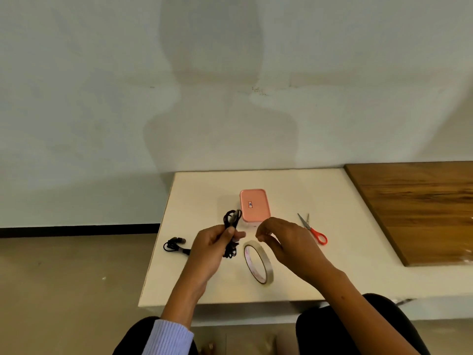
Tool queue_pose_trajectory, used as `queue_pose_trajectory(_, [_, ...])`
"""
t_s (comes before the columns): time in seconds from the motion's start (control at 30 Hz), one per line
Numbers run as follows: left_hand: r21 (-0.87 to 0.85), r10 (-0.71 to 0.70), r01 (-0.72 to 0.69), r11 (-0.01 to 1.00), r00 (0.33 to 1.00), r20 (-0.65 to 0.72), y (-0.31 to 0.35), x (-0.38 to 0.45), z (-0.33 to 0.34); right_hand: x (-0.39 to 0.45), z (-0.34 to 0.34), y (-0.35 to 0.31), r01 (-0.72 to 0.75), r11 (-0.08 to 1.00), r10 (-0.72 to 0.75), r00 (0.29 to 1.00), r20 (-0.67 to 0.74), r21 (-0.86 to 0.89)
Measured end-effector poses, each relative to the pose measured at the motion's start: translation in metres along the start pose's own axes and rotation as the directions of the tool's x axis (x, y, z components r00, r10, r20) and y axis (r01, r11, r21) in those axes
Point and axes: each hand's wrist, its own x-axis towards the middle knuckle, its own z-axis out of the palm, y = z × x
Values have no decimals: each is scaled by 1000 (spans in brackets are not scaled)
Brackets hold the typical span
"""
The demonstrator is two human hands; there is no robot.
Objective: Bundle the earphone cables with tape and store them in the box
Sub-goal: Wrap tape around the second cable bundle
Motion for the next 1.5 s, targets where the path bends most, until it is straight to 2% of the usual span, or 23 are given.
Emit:
queue_pose_trajectory(0.13, [-32, 70, -68, 997, 994, 82, 7, -12, 11, -2, 3, -3, -10, 1000, 10, 999, 35, 1])
queue_pose_trajectory(0.43, [0, 61, -61, 998, 995, 83, 11, -15, 15, 1, 5, -8, 15, 999, -15, 1000, -6, -38])
queue_pose_trajectory(0.73, [-50, 56, -52, 997, 994, 93, 6, -9, 15, 4, 14, -3, 63, 997, -69, 990, -125, -54])
queue_pose_trajectory(0.93, [14, 72, -74, 997, 993, 95, 5, -7, 17, 8, 14, 0, 68, 997, -74, 981, -182, -37])
queue_pose_trajectory(1.03, [10, 80, -81, 997, 992, 97, 5, -6, 17, 7, 13, 0, 82, 996, -76, 972, -223, 19])
queue_pose_trajectory(1.1, [-16, 69, -67, 998, 993, 96, 5, -5, 16, 6, 11, 1, 53, 992, -23, 967, -253, 116])
queue_pose_trajectory(1.2, [-43, 55, -51, 998, 995, 86, 5, -4, 15, 6, 10, 2, -35, 960, 96, 973, -209, 276])
queue_pose_trajectory(1.33, [-126, 9, 1, 992, 997, 78, 4, -3, 12, 5, 12, 6, -35, 929, 92, 986, -139, 367])
queue_pose_trajectory(1.5, [-187, -30, 43, 982, 997, 68, 4, -2, 8, 4, 8, 20, -75, 944, 87, 996, -23, 321])
